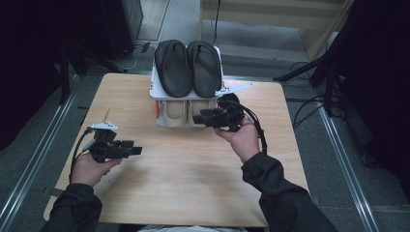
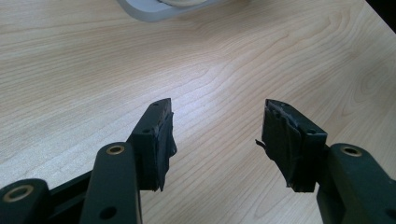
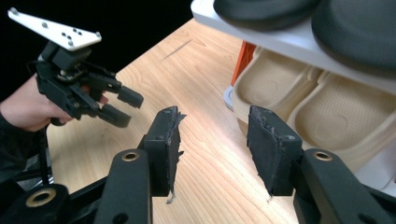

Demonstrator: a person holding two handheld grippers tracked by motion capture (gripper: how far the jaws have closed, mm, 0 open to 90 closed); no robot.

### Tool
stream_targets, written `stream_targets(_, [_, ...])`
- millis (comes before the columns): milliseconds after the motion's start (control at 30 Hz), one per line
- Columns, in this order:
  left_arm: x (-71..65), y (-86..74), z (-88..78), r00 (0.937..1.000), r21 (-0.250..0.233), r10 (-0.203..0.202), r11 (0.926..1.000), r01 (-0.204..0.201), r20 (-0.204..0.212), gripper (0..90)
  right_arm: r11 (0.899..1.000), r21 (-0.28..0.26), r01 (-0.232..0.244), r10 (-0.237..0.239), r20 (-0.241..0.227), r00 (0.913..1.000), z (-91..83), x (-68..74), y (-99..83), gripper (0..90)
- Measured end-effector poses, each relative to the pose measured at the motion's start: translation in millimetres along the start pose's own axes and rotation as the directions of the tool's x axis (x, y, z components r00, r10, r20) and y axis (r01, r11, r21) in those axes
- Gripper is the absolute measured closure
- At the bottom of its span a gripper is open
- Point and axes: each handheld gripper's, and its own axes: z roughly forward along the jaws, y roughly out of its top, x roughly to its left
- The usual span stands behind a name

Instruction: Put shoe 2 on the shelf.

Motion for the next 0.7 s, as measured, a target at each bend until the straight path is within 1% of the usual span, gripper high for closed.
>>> stream_targets(33, [-0.1,0.0,0.1,1.0,-0.001,-0.002,1.0,0.002,0.001,44.0,1.0,-0.004,0.006,-0.006,-0.002,1.0,0.2,-1.8,-2.8,54.9])
stream_targets(100, [-0.1,-0.1,0.5,1.0,0.002,-0.001,1.0,0.001,-0.001,44.0,1.0,-0.003,-0.007,0.007,-0.007,1.0,0.2,-4.8,-8.4,54.8])
stream_targets(200, [-0.4,-0.1,0.7,1.0,0.004,0.001,1.0,-0.001,0.0,44.0,1.0,0.001,-0.001,0.001,-0.01,0.9999,1.3,-9.2,-17.1,54.9])
stream_targets(267, [-0.4,-0.2,0.6,1.0,0.006,0.003,1.0,-0.003,0.001,44.0,1.0,0.002,-0.005,0.005,-0.011,0.9999,1.9,-11.2,-23.2,54.9])
stream_targets(300, [-0.3,-0.3,0.6,1.0,0.007,0.003,1.0,-0.003,0.002,44.0,1.0,0.007,-0.009,0.009,-0.009,0.9999,1.8,-11.7,-26.1,54.9])
stream_targets(400, [0.0,-0.3,0.6,1.0,0.008,0.006,0.9999,-0.006,0.0,44.0,1.0,0.0,-0.012,0.012,-0.007,0.9999,2.2,-11.6,-36.8,54.7])
stream_targets(467, [-0.2,-0.4,0.9,1.0,0.008,0.006,0.9999,-0.006,-0.001,43.9,1.0,-0.004,-0.001,0.001,-0.014,0.9999,2.8,-12.1,-43.5,54.7])
stream_targets(567, [-1.0,-0.5,1.3,1.0,0.011,0.005,0.9999,-0.005,0.001,43.9,1.0,0.003,0.008,-0.008,-0.017,0.9998,3.4,-13.3,-51.3,54.5])
stream_targets(633, [-1.3,-0.6,1.3,1.0,0.009,0.006,0.9999,-0.006,0.0,43.8,1.0,-0.001,0.008,-0.008,-0.021,0.9997,3.2,-14.8,-56.5,54.5])
stream_targets(700, [-1.1,-0.6,1.4,1.0,0.01,0.005,0.9999,-0.005,0.0,43.8,1.0,0.005,-0.003,0.003,-0.024,0.9997,2.7,-16.5,-61.4,54.5])
